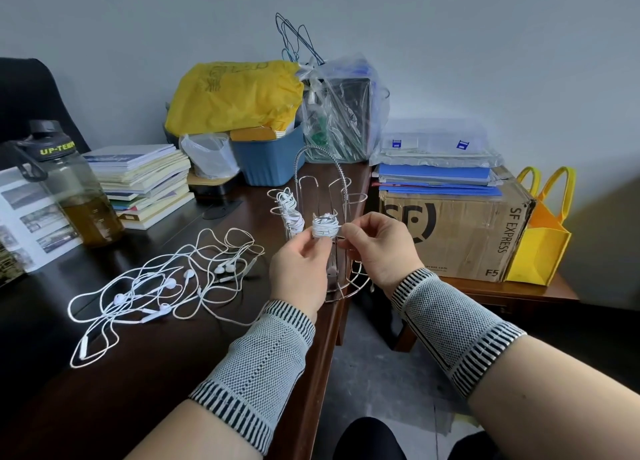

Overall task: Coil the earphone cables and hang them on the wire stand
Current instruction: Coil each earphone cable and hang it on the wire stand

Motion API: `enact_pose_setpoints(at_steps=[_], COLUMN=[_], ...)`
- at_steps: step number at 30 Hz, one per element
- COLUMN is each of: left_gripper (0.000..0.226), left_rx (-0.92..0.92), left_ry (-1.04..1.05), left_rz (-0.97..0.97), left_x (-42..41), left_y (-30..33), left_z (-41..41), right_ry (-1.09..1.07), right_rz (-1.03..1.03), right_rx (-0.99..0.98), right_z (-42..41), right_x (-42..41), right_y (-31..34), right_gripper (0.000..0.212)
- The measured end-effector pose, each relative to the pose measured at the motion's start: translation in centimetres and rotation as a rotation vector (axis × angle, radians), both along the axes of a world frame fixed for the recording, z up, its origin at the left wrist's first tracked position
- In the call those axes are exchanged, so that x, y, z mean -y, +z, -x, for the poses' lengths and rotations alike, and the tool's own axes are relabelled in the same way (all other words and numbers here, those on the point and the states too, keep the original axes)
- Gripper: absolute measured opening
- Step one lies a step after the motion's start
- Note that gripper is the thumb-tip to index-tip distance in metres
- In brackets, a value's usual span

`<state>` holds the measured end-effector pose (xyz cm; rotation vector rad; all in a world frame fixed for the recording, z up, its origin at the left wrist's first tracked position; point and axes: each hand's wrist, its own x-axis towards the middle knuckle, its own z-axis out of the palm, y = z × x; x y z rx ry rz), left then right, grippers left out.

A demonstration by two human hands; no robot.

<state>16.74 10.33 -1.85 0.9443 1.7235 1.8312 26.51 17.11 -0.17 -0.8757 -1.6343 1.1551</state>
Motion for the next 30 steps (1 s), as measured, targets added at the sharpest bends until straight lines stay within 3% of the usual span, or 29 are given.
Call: enact_pose_setpoints(at_steps=[10,17,24,28,30], left_gripper=[0.012,0.019,0.011,0.008,0.018], left_rx=[0.345,0.379,0.38,0.365,0.368], left_ry=[-0.063,-0.026,0.002,0.016,0.02], left_rz=[-0.097,-0.147,-0.137,-0.157,-0.16], left_x=[-1.1,-1.6,-2.0,-2.0,-2.0], left_y=[-0.2,-0.1,-0.5,-0.3,-0.3], left_z=[-0.6,-1.2,-1.0,-1.2,-1.3], right_ry=[0.004,0.003,-0.004,-0.14,-0.147], right_rz=[0.101,0.153,0.121,-0.234,-0.443], right_rx=[0.008,0.012,0.417,0.764,0.892], right_z=[-0.6,-0.8,-3.6,-4.4,-3.4], right_x=[-0.3,0.2,-0.7,-0.4,0.2], right_y=[0.1,0.7,3.5,7.8,9.5], right_gripper=[0.019,0.018,0.017,0.026,0.027])
